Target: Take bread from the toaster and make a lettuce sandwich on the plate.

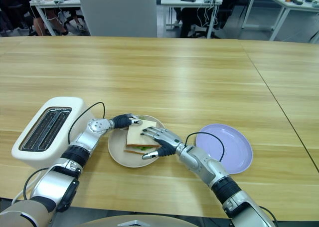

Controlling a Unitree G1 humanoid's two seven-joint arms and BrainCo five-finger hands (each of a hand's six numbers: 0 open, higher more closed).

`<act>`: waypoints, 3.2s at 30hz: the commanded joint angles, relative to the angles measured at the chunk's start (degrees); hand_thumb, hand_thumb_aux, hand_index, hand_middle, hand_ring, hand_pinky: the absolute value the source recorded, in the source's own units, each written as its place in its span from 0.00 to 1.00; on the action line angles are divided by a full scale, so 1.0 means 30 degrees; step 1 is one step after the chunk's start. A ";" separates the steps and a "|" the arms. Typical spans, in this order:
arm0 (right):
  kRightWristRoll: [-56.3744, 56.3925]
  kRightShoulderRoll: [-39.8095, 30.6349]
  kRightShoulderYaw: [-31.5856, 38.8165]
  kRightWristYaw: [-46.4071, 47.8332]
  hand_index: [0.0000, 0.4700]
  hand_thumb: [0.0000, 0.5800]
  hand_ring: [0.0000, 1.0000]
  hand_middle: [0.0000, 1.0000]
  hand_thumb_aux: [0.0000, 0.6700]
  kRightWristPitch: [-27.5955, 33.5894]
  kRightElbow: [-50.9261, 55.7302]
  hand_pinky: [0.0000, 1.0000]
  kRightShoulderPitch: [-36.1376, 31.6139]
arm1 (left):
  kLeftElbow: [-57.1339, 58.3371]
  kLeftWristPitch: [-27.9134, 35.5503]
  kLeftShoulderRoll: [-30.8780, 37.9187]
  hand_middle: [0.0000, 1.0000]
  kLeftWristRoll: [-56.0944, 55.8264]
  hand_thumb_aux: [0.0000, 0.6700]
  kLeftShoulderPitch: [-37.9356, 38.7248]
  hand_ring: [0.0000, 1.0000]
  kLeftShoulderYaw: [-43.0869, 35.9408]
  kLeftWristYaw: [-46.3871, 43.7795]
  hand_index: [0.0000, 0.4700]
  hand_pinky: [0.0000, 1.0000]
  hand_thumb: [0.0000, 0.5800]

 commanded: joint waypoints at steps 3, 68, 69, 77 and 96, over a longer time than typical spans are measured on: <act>-0.0811 -0.0205 0.1338 0.0949 0.00 0.00 0.09 0.09 0.00 0.0211 0.0653 0.09 0.0595 | -0.0790 -0.0685 0.0295 0.34 0.1230 0.00 -0.0563 0.34 0.0056 0.2796 0.00 0.34 0.00; 1.4198 0.4178 -0.1943 0.5889 0.98 1.00 1.00 1.00 1.00 0.6231 -0.3961 1.00 1.0891 | -2.0629 0.1276 0.0878 1.00 -0.8601 1.00 2.2916 1.00 0.2363 0.1124 0.98 1.00 1.00; 1.4277 0.4341 -0.2159 0.5748 0.98 1.00 1.00 1.00 1.00 0.6339 -0.3733 1.00 1.0646 | -2.0293 0.1344 0.0799 1.00 -0.8560 1.00 2.2620 1.00 0.2338 0.1086 0.98 1.00 1.00; 1.4003 0.5188 -0.3157 0.4852 0.98 1.00 1.00 1.00 1.00 0.6612 -0.2056 1.00 0.8786 | -1.6890 0.2017 -0.0028 1.00 -0.7116 1.00 1.9672 1.00 0.1887 0.1885 0.98 1.00 1.00; 1.3604 0.6591 -0.4596 0.3883 0.98 1.00 1.00 1.00 1.00 0.5444 0.4015 1.00 0.3267 | -1.1177 0.1291 -0.2376 1.00 -0.6039 1.00 1.3276 1.00 0.2574 0.3631 0.98 1.00 1.00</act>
